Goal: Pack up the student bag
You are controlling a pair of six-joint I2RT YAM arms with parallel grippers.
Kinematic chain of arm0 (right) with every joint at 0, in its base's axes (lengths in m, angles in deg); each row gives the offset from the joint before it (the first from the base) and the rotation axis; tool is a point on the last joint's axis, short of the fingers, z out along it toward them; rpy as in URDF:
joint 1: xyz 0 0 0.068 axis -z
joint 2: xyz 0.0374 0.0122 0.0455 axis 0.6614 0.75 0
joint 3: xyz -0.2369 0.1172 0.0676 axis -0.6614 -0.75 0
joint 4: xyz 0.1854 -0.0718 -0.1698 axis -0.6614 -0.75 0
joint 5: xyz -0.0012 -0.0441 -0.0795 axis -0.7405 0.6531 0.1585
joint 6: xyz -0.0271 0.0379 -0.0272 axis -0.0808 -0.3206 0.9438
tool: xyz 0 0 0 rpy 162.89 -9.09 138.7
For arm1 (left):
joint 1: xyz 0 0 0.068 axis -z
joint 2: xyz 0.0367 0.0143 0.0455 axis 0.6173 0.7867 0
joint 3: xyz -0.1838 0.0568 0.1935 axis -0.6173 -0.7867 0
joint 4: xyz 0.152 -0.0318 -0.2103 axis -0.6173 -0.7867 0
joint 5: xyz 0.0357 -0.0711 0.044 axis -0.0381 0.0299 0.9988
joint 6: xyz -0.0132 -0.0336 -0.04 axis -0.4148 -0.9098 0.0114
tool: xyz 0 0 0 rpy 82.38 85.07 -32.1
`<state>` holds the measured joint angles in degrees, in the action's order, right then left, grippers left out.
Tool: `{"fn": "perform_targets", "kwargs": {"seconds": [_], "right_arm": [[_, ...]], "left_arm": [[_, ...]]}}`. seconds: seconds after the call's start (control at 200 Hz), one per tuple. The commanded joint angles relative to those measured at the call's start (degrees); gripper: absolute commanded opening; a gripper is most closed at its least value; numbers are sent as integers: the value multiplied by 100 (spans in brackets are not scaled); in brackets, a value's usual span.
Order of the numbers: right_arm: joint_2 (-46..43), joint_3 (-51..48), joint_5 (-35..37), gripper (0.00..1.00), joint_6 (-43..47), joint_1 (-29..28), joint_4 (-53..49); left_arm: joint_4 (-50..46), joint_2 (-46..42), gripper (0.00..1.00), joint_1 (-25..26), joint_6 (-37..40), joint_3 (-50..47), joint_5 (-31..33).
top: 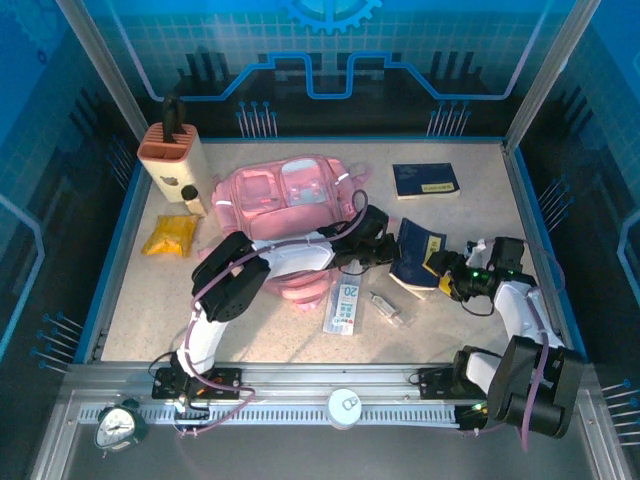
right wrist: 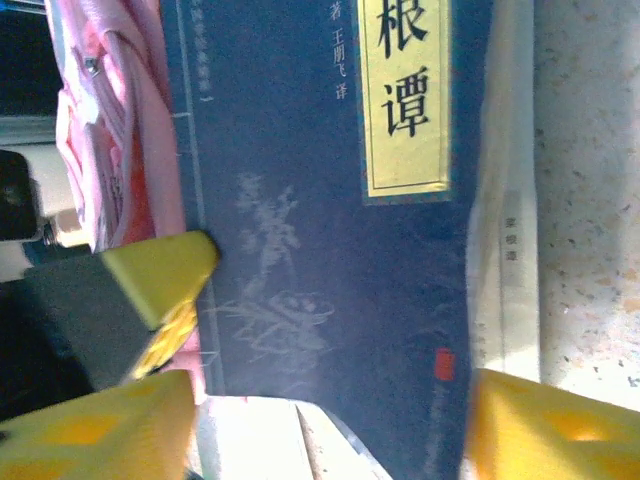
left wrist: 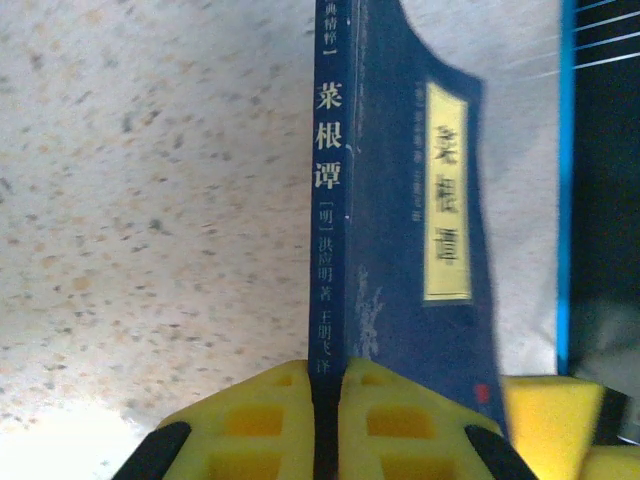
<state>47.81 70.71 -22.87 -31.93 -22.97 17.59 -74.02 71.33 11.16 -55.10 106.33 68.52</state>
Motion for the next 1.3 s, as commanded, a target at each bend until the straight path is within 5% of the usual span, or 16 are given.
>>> {"fn": "perform_targets", "kwargs": {"seconds": [0.0,0.24,0.37,0.855,0.946,1.296], "right_arm": [[-110,222,-134,83,-78,48,-129],[127,299,-1316,100,-807,-14,919],[254,323,-1820,100,-1594,-270,1903],[514,206,-1727,100,-4941,-1288,6145],[539,117,-1649,91,-5441,-1307,6885],[-162,439,-1255,55,-3926,-1335,4518]], "left_arm": [[246,-685,0,-104,94,158,-140],[236,-1545,0,-312,-240,-77,157],[598,-1955,0,-420,-666,-301,255],[1176,-2523,0,-427,-1234,-630,681],[1126,-2611,0,-431,-1138,-778,794],[603,-2933,0,-459,-698,-1298,1426]]}}
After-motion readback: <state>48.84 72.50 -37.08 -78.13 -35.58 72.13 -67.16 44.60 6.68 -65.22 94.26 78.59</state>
